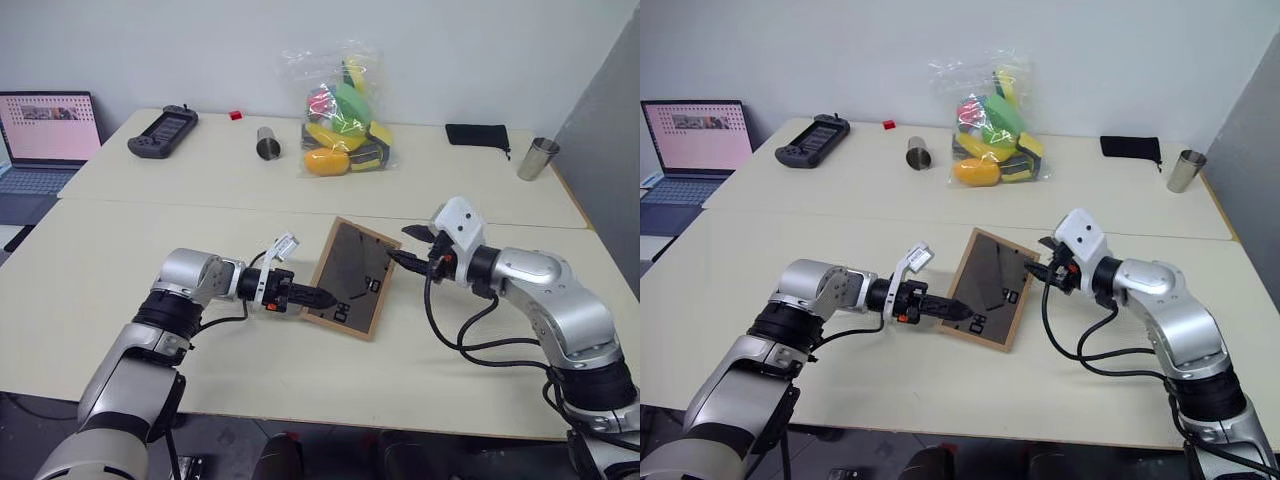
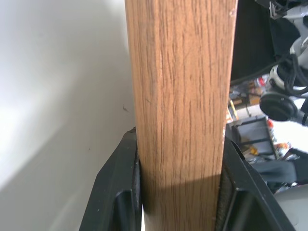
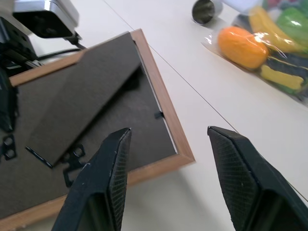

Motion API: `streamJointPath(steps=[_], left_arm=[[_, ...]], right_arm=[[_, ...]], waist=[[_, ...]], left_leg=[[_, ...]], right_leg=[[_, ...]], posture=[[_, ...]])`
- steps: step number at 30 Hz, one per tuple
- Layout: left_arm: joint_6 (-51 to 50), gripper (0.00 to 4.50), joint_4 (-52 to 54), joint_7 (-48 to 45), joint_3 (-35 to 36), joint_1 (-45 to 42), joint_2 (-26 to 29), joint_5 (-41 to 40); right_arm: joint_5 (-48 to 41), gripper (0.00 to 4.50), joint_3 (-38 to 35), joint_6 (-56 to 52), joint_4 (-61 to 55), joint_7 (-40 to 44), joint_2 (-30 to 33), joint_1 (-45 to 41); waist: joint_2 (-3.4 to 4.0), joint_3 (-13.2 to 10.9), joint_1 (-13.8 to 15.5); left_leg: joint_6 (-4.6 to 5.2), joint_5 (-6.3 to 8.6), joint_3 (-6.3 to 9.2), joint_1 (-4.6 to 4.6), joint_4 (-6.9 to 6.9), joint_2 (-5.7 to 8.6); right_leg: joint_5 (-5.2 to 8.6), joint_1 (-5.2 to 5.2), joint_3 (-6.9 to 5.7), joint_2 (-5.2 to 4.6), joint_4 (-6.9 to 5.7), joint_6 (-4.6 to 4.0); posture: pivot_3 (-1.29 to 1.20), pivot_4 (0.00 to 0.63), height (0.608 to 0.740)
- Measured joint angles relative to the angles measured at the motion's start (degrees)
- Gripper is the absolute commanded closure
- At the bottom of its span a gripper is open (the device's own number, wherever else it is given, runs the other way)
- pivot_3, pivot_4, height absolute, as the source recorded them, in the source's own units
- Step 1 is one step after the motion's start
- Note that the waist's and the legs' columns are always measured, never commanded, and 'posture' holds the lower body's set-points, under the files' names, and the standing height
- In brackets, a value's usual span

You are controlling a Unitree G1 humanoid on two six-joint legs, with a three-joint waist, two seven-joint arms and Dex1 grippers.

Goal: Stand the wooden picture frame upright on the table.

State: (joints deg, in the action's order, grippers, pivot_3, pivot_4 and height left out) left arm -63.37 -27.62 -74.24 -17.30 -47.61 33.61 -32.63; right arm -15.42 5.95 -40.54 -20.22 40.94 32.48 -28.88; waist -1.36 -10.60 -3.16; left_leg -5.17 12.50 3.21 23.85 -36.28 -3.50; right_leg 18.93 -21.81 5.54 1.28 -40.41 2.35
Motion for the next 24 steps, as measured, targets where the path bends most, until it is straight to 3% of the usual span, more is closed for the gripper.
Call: streamJointPath(steps=[7, 12, 24], left_arm=[[-1.2, 3.21, -4.8, 0.5, 0.6, -4.5, -0.4, 1.7], [-9.0, 3.21, -9.4, 1.0, 4.2, -8.3, -1.0, 0.9], [-14.1, 3.21, 9.2, -7.6, 0.4, -3.7, 7.9, -3.2]], right_arm=[[-3.0, 1.94, 3.2, -2.3, 1.6, 1.8, -3.4, -1.2], [-3.6, 1.94, 5.6, -2.7, 2.0, 2.9, -3.7, -1.5], [-6.9, 1.94, 2.7, -5.5, 3.3, 5.4, -1.3, -10.5]], waist=[[0.0, 0.0, -0.1], [0.02, 0.0, -0.1], [0.09, -0.1, 0.0]], left_leg=[[0.0, 0.0, -0.01, 0.08, 0.0, 0.01], [0.0, -0.01, 0.01, 0.5, -0.01, 0.0], [-0.02, -0.02, 0.06, 0.53, 0.04, -0.04]], right_leg=[[0.01, -0.09, 0.01, 0.0, 0.0, 0.01], [-0.05, -0.5, -0.02, 0.02, -0.07, -0.08], [-0.01, -0.54, -0.1, 0.0, -0.1, -0.18]], posture=[[0.0, 0.15, 0.74], [0.0, 0.15, 0.74], [0.0, 0.15, 0.74]])
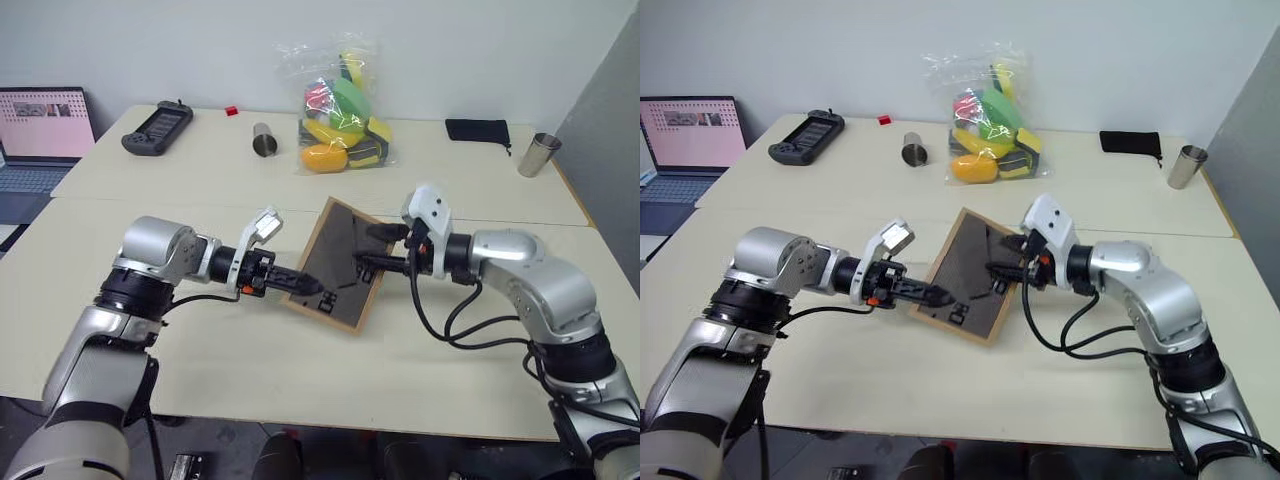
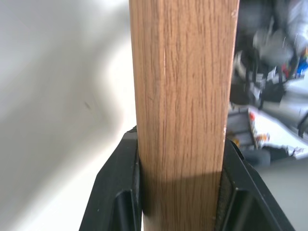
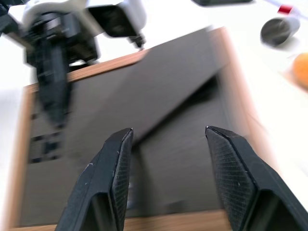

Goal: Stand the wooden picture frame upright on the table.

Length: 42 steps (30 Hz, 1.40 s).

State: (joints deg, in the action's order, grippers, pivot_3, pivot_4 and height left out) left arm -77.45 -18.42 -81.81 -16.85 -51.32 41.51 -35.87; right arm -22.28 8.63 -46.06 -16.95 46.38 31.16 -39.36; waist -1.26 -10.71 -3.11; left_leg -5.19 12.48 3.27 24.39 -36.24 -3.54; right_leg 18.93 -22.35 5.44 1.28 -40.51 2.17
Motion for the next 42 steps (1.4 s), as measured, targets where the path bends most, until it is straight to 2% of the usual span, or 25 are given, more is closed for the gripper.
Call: streamJointPath(steps=[7, 27, 42], left_arm=[[1.0, 3.21, 0.0, 0.2, 0.1, 0.0, -1.8, -0.1], [5.4, 3.21, -6.6, 2.6, 0.1, -0.2, -3.5, 2.3], [4.3, 3.21, -6.0, 2.5, 0.1, -0.8, -3.7, 2.4]], right_arm=[[-4.1, 1.94, -3.8, -5.4, 4.7, -1.5, -1.2, -6.4], [-12.4, 1.94, -7.6, -17.1, -3.1, -10.8, -7.0, -2.0], [-12.5, 1.94, -6.2, -15.4, -0.6, -12.5, -7.5, -0.3]], waist=[[0.04, -0.1, 0.2], [0.04, -0.1, -0.1], [0.04, -0.1, -0.1]], left_leg=[[0.01, 0.0, 0.0, 0.0, -0.17, 0.01], [0.02, 0.0, 0.0, 0.0, -0.19, 0.02], [0.02, 0.0, -0.01, 0.0, -0.19, 0.02]], right_leg=[[0.0, 0.0, 0.01, 0.01, -0.19, 0.0], [0.02, -0.03, 0.03, 0.02, -0.31, -0.04], [0.03, -0.04, 0.03, 0.02, -0.31, -0.04]], posture=[[0.0, 0.15, 0.74], [0.0, 0.15, 0.74], [0.0, 0.15, 0.74]])
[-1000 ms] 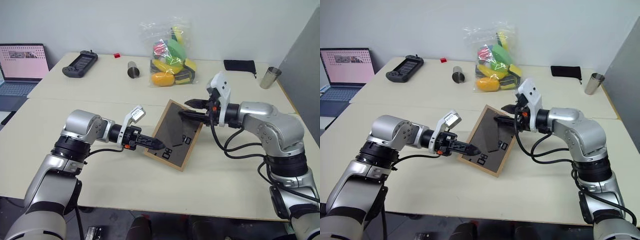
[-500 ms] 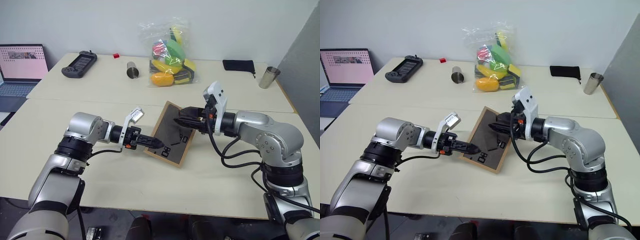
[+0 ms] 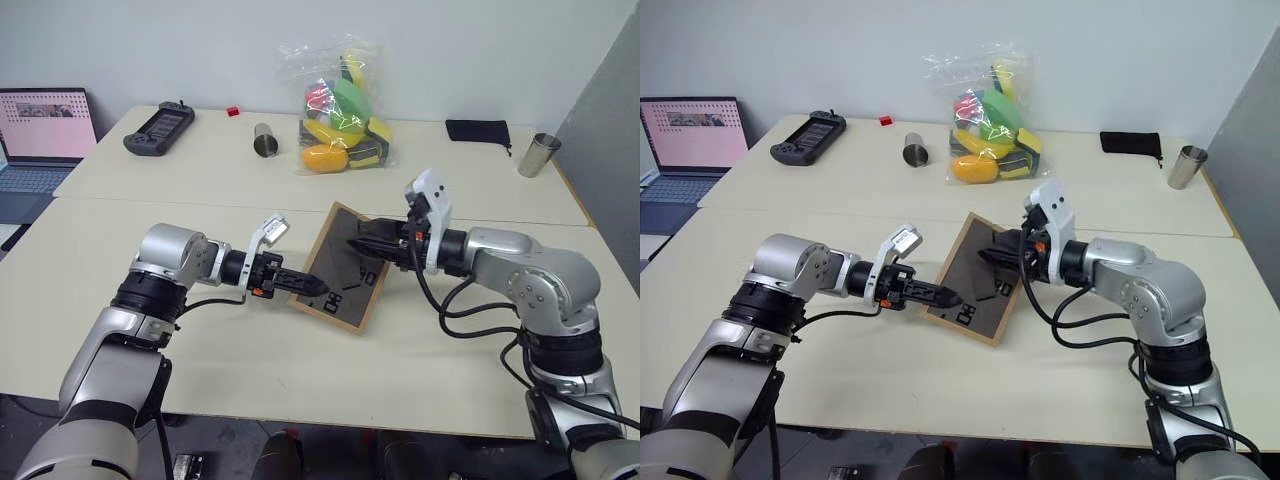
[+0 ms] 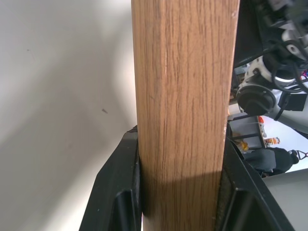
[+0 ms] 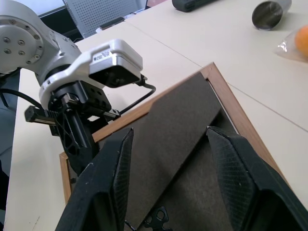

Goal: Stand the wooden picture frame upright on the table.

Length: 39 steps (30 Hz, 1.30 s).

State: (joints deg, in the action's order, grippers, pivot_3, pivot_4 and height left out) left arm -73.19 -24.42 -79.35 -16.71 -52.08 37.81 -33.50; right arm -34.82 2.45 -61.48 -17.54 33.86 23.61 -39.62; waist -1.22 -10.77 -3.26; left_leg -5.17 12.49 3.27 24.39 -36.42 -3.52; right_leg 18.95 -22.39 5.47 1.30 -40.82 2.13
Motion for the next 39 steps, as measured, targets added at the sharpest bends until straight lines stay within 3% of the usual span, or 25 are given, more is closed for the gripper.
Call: streamJointPath(steps=[19, 30, 39], left_arm=[[0.2, 3.21, -1.2, 0.1, 0.0, -1.2, 0.0, 0.1], [6.0, 3.21, -11.0, 0.0, 0.3, -4.9, -2.7, 3.6], [7.6, 3.21, -14.4, -1.4, 0.3, -6.3, -3.6, 6.3]], right_arm=[[-0.8, 1.94, 0.5, 0.6, 2.0, -2.2, -4.2, 0.8], [-10.5, 1.94, -10.6, -12.6, -4.7, -11.2, -6.6, -2.7], [-13.0, 1.94, -11.4, -14.4, -8.9, -14.9, -5.0, -1.6]], waist=[[0.0, 0.0, 0.0], [0.0, 0.0, 0.0], [0.01, 0.0, 0.0]], left_leg=[[0.0, 0.0, 0.01, 0.0, 0.0, -0.01], [0.0, 0.0, 0.0, 0.01, 0.02, 0.0], [0.01, 0.0, -0.01, 0.06, 0.05, 0.0]], right_leg=[[0.0, -0.01, 0.0, 0.01, -0.02, 0.0], [0.0, -0.02, 0.0, 0.0, -0.01, -0.01], [0.01, -0.1, 0.01, 0.01, 0.0, -0.01]], posture=[[0.0, 0.15, 0.74], [0.0, 0.15, 0.74], [0.0, 0.15, 0.74]])
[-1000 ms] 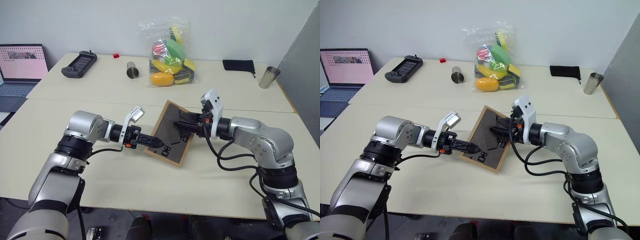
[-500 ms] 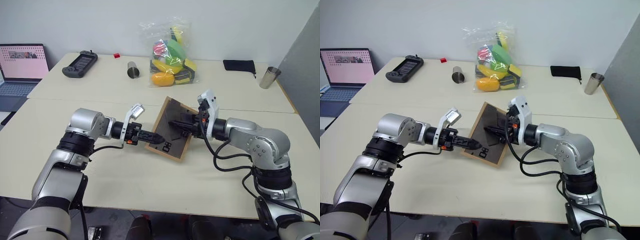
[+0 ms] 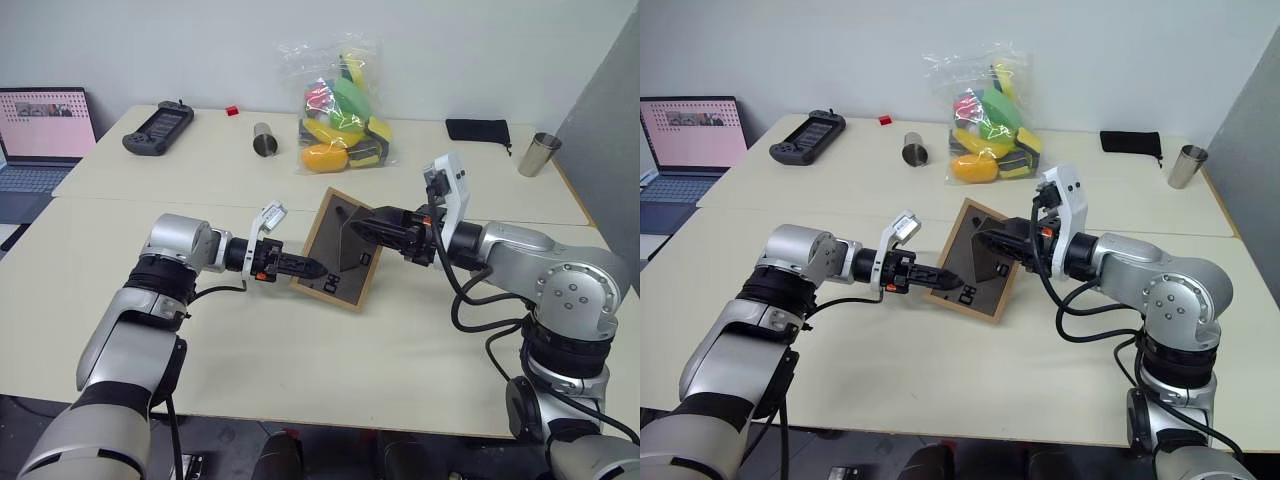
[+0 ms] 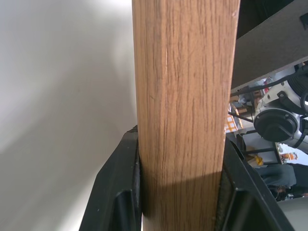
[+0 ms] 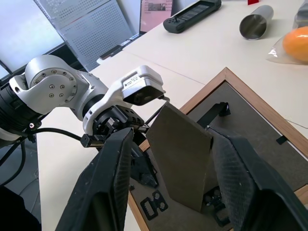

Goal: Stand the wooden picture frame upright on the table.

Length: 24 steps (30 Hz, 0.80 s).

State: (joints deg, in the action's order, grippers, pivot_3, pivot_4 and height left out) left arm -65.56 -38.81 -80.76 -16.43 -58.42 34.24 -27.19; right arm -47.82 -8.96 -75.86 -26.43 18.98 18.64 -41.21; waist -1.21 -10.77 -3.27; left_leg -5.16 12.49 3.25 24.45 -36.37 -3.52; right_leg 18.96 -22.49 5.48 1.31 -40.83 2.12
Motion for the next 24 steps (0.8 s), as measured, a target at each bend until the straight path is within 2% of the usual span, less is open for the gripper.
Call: streamJointPath(steps=[10, 14, 16, 24], left_arm=[[-0.1, 3.21, -0.1, -1.0, 0.0, 0.0, 0.0, 0.6], [-0.4, 3.21, -0.1, -1.1, 0.0, -0.2, 0.3, 0.6], [-1.1, 3.21, -0.1, -1.2, 0.2, -0.4, 0.6, 0.6], [-8.2, 3.21, -2.3, -2.5, 3.7, -4.6, 2.0, -1.5]], right_arm=[[7.1, 1.94, 6.7, 9.6, -0.1, 2.8, 7.6, 1.5], [24.9, 1.94, 16.2, 33.0, 0.7, 8.7, 19.8, 4.6], [33.6, 1.94, 19.4, 46.9, 3.3, 11.0, 23.4, 7.8], [55.5, 1.94, 21.5, 89.5, 20.2, 10.7, 29.4, 13.8]], waist=[[0.0, 0.0, 0.0], [-0.01, 0.0, 0.1], [-0.02, 0.0, 0.0], [-0.05, 0.0, -0.1]], left_leg=[[0.0, 0.0, -0.02, 0.14, -0.02, 0.0], [0.0, 0.0, -0.03, 0.29, -0.04, 0.04], [0.0, 0.0, -0.05, 0.33, -0.03, 0.05], [0.0, 0.0, -0.08, 0.35, -0.25, 0.04]], right_leg=[[0.0, -0.16, 0.02, 0.01, -0.02, 0.0], [0.06, -0.32, 0.01, 0.01, 0.03, 0.1], [0.05, -0.36, 0.04, 0.01, 0.05, 0.08], [0.04, -0.41, 0.07, 0.02, -0.14, 0.07]], posture=[[0.0, 0.15, 0.74], [0.0, 0.15, 0.74], [0.0, 0.15, 0.74], [0.0, 0.15, 0.74]])
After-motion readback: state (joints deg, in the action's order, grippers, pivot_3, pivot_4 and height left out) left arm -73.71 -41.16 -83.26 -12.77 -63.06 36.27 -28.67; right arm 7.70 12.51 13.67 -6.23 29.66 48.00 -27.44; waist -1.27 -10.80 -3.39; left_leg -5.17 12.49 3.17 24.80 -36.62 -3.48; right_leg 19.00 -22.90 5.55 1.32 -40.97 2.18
